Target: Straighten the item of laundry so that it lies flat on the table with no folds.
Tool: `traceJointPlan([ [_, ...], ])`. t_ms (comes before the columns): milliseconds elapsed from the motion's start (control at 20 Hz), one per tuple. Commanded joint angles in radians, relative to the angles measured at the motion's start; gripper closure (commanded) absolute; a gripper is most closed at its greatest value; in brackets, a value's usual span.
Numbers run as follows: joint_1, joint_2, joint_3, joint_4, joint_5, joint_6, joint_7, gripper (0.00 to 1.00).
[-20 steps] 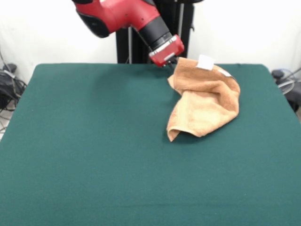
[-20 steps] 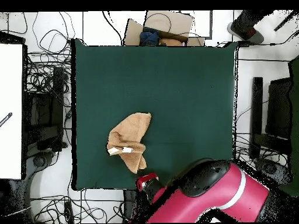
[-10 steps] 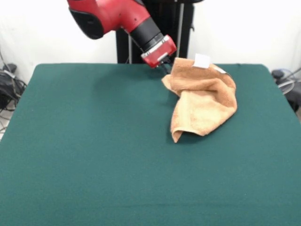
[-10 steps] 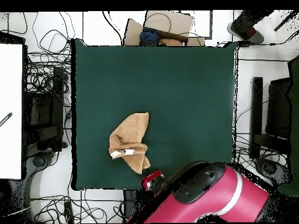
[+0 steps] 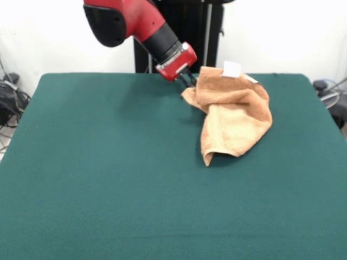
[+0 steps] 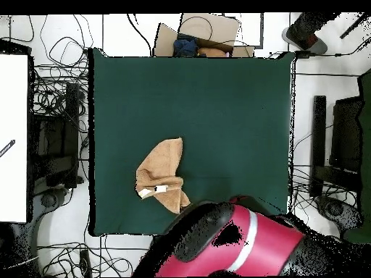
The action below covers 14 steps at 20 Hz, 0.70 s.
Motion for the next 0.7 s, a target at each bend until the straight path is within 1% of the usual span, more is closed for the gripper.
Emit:
traceJointPlan([
  [50, 0.050, 0.017, -0.055, -0.257, -0.123, 0.077, 0.403, 1.00],
  [150, 0.056, 0.024, -0.066, -0.282, -0.147, 0.055, 0.422, 1.00],
  [500, 0.064, 0.045, -0.079, -0.356, -0.186, 0.022, 0.431, 1.00],
  [700, 0.072, 0.053, -0.085, -0.370, -0.190, 0.007, 0.440, 1.00],
])
